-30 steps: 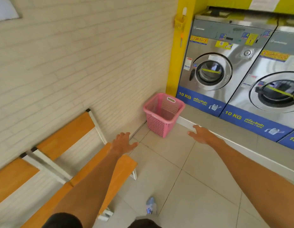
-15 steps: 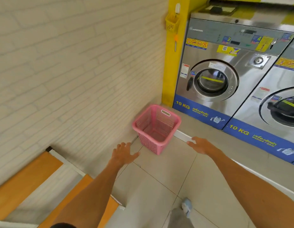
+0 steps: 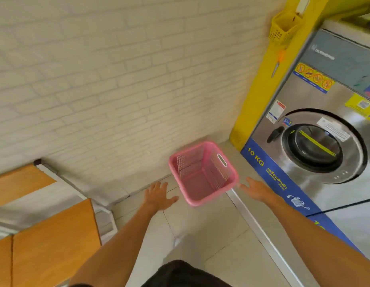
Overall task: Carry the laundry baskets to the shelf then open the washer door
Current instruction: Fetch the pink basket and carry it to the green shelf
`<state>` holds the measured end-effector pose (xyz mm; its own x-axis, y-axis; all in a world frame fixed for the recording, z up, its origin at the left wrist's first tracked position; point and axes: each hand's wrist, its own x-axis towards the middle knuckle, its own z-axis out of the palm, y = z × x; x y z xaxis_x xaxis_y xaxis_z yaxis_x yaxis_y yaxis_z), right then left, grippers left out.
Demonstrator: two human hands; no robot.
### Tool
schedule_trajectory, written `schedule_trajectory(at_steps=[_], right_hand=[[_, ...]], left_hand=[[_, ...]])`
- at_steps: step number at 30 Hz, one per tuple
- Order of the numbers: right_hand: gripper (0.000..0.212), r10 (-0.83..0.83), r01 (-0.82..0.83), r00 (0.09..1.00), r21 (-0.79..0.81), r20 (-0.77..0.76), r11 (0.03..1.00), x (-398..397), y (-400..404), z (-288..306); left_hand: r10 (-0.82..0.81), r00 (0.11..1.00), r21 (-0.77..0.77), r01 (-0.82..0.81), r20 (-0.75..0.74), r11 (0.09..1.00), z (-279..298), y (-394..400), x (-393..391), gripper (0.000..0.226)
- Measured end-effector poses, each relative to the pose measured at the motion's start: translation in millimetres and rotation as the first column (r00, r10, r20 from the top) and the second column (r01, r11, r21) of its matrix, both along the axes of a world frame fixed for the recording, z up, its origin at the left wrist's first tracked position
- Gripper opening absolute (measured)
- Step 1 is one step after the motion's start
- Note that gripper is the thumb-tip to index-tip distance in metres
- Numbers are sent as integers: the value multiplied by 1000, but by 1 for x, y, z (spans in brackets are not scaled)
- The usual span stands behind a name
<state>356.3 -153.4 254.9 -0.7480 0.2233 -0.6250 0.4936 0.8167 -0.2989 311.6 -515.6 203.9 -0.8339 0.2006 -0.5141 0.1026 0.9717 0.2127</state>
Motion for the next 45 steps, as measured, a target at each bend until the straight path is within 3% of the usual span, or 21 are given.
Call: schedule_trajectory(at_steps=[4, 10, 15, 23, 25, 28, 31, 36, 41, 45], right_hand=[[65, 76, -77, 997, -42, -7, 996, -71, 20, -10], [61, 59, -57, 998, -130, 8, 990, -155, 39, -49], [59, 96, -90, 995, -124, 40, 988, -201, 77, -105], [75, 149, -147, 987, -33, 61, 989, -304, 129, -288], [78, 110, -107, 992, -57, 62, 993, -328, 134, -332], [69, 103, -95, 992, -109, 76, 989, -350, 139, -395], [50, 150, -145, 986, -84, 66, 986, -357, 142, -428], [37, 174, -175, 984, 4, 36, 985, -356, 138, -417], [34, 253, -253, 967, 21, 25, 967, -342, 127, -334], [68, 377, -375, 926, -75, 9, 924, -349, 76, -225]], left_hand=[[120, 992, 4, -120, 33, 993, -19, 24, -36, 93], [244, 967, 11, -246, 69, 969, -50, 66, -86, 89], [433, 889, 64, -446, 150, 893, -86, 105, -109, 90], [763, 596, 124, -801, 251, 585, -259, 160, -141, 98], [783, 576, 139, -817, 235, 559, -303, 168, -155, 91], [800, 579, 140, -815, 158, 562, -367, 173, -166, 85], [872, 484, 190, -864, 66, 466, -396, 176, -177, 77], [915, 402, 223, -894, 16, 389, -373, 174, -187, 65], [949, 315, 263, -917, 19, 299, -275, 168, -138, 64], [986, 167, 301, -939, -22, 166, -168, 149, -75, 62]])
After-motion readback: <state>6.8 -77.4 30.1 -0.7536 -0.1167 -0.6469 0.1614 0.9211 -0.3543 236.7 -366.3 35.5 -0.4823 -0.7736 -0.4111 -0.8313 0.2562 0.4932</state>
